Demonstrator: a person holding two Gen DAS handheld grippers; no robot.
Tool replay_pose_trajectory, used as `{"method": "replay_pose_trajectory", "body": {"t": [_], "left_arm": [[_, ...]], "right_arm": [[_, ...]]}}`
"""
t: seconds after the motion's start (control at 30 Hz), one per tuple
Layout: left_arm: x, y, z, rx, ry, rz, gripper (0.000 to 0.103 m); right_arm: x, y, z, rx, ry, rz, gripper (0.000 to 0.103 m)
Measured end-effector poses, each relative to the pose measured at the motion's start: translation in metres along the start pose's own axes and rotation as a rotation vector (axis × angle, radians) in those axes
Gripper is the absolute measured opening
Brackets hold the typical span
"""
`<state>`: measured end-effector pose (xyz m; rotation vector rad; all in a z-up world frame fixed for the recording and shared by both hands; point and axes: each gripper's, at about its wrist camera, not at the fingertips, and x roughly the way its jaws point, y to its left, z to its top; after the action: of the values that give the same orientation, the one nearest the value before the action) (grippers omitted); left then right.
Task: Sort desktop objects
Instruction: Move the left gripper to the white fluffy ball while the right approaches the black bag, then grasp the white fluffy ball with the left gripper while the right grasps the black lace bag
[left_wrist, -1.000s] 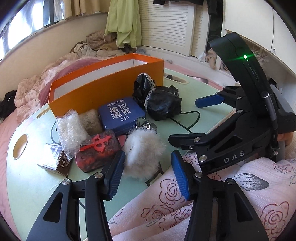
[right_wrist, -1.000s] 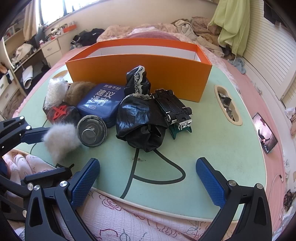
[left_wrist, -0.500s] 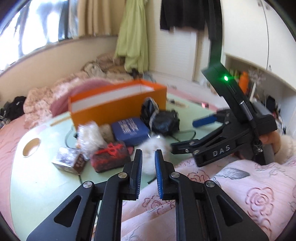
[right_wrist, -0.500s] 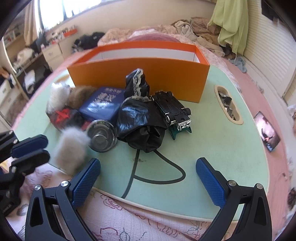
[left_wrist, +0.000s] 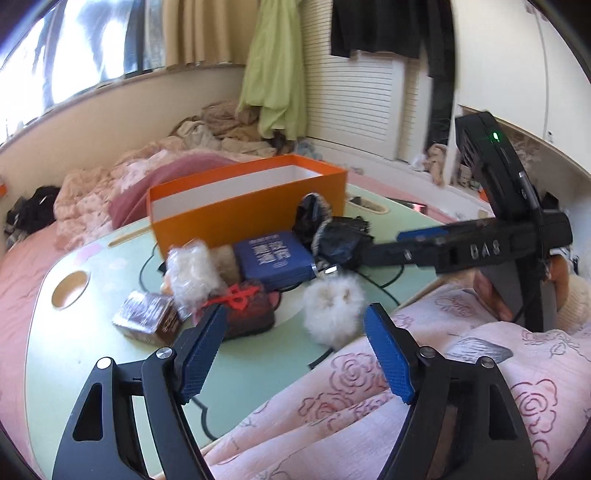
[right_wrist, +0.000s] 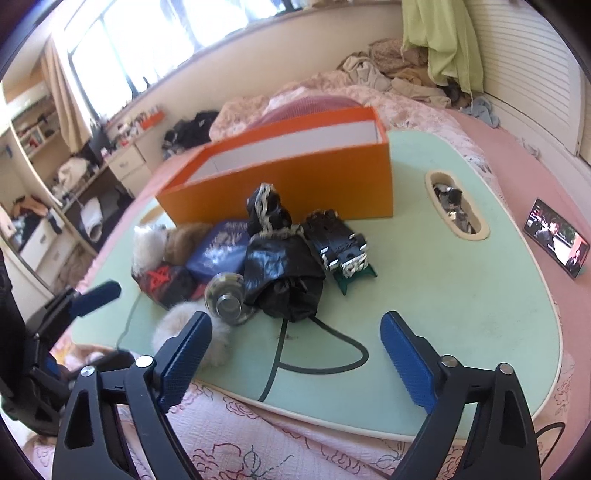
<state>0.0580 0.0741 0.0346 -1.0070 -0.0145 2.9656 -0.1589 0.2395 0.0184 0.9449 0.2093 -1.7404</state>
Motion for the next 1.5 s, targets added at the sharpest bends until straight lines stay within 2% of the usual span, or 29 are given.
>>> {"method": "replay_pose_trajectory", "body": {"t": [0.13, 0.2, 0.3, 0.33, 0.37, 0.4, 0.47, 0.5, 0.6, 0.73, 0.87, 0.93, 1.0, 1.2, 1.27, 1.43, 1.5], "left_arm": [[0.007, -0.011, 0.011, 0.078, 0.02, -0.01, 0.077], [0.009, -0.016, 0.019, 0.108, 0.017, -0.011, 0.077], [0.021, -0.03, 0.027, 0.179, 0.055, -0.027, 0.076], [0.025, -0.033, 0.028, 0.198, 0.076, -0.017, 0.075], [0.033, -0.036, 0.028, 0.216, 0.108, -0.004, 0.067], [0.04, -0.037, 0.027, 0.22, 0.142, -0.004, 0.057], [0.047, -0.034, 0.024, 0.192, 0.179, -0.013, 0.049], [0.047, -0.03, 0.023, 0.174, 0.183, -0.018, 0.046], [0.045, -0.026, 0.021, 0.148, 0.178, -0.027, 0.037], [0.055, -0.027, 0.018, 0.134, 0.237, -0.033, 0.037], [0.056, -0.025, 0.017, 0.111, 0.259, -0.055, 0.036], [0.054, -0.028, 0.015, 0.106, 0.259, -0.059, 0.036], [0.053, -0.029, 0.015, 0.099, 0.257, -0.06, 0.036], [0.038, -0.026, 0.013, 0.069, 0.194, -0.043, 0.035], [0.028, -0.023, 0.013, 0.037, 0.166, -0.026, 0.035], [0.001, -0.005, 0.016, -0.062, 0.087, -0.052, 0.035], [-0.009, -0.001, 0.018, -0.082, 0.057, -0.047, 0.034]], "right_arm": [[-0.006, -0.001, 0.013, 0.007, -0.039, -0.009, 0.087], [-0.005, 0.0, 0.022, 0.0, -0.045, -0.03, 0.083], [0.004, 0.005, 0.033, -0.009, -0.014, -0.056, 0.078], [0.008, 0.008, 0.036, -0.014, -0.002, -0.066, 0.076], [0.011, 0.008, 0.038, -0.019, 0.011, -0.076, 0.07], [0.016, 0.008, 0.039, -0.027, 0.029, -0.084, 0.06], [0.022, 0.011, 0.04, -0.033, 0.051, -0.079, 0.049], [0.024, 0.012, 0.038, -0.04, 0.056, -0.074, 0.048], [0.025, 0.022, 0.034, -0.095, 0.049, -0.078, 0.047], [0.026, 0.032, 0.029, -0.147, 0.04, -0.085, 0.046], [0.043, 0.038, 0.023, -0.19, 0.11, -0.115, 0.046], [0.046, 0.038, 0.02, -0.189, 0.116, -0.117, 0.043], [0.048, 0.037, 0.019, -0.191, 0.125, -0.119, 0.033], [0.045, 0.031, 0.017, -0.169, 0.111, -0.086, 0.027], [0.037, 0.029, 0.016, -0.15, 0.073, -0.061, 0.025], [0.004, 0.033, 0.017, -0.145, -0.069, 0.012, 0.025], [-0.005, 0.038, 0.019, -0.146, -0.095, 0.04, 0.025]]}}
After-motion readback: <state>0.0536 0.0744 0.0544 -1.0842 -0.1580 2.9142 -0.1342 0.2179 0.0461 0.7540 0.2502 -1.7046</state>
